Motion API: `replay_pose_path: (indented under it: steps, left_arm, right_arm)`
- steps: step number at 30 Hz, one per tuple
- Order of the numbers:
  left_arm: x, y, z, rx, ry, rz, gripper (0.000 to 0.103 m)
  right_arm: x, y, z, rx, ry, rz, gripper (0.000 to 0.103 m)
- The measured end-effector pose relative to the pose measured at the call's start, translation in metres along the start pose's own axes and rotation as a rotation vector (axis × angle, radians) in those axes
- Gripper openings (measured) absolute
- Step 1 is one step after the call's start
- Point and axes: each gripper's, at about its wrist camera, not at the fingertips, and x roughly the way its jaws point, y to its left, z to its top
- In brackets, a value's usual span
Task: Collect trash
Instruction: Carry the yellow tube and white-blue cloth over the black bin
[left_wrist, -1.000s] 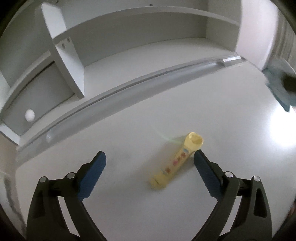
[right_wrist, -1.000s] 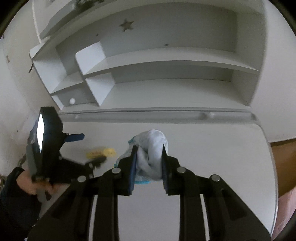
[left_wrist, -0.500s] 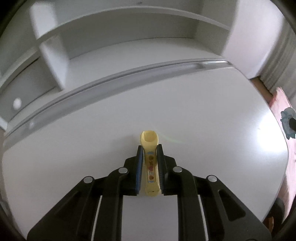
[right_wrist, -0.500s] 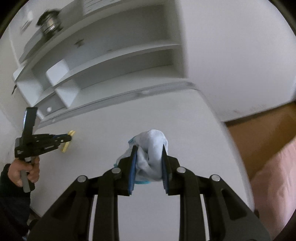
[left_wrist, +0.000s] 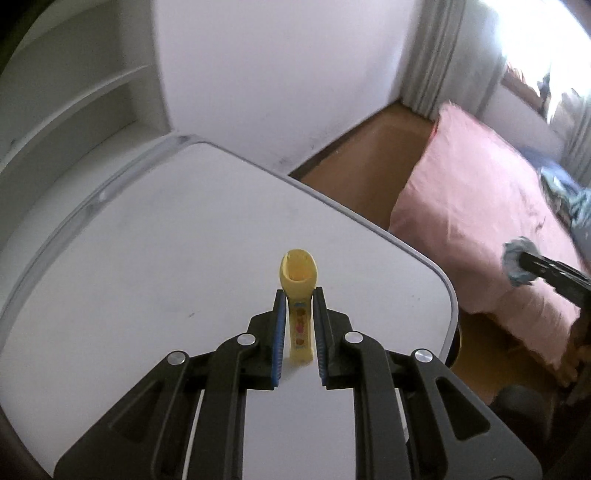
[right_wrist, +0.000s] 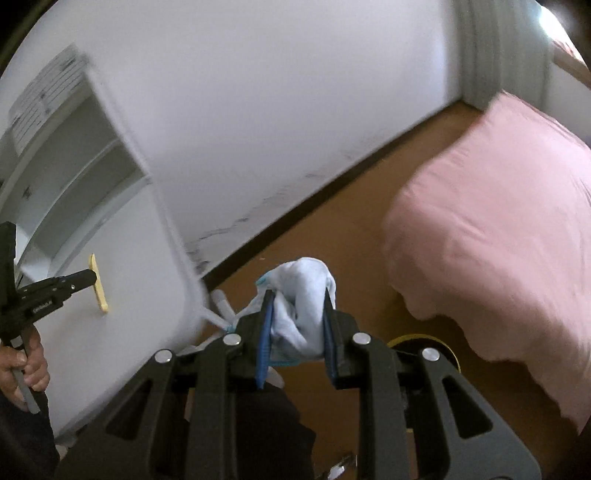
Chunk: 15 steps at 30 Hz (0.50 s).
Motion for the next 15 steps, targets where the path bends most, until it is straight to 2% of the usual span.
replay_pose_path:
  steps: [5,7,10,15]
  left_arm:
    - [0.015,-0.002,0.006,0.005,0.041,0.024,0.013]
    - [0.010,-0.002,0.006,0.002,0.039,0.003,0.013]
    - [0.013,-0.012,0.014,0.036,0.040,0.009,0.013]
    - [0.031,-0.018,0.015,0.054,0.103,0.018,0.013]
  right_arm:
    - [-0.008,-0.039,-0.018,0.072,-0.002,-0.024,0.023]
    - [-0.009,-0.051,-0.022,0.091,0.001,-0.026,0.023]
    - [-0.008,-0.059,-0.027,0.113,0.006,-0.033,0.023]
    - [-0.011,-0.064,-0.032,0.130,0.003,-0.036,0.023]
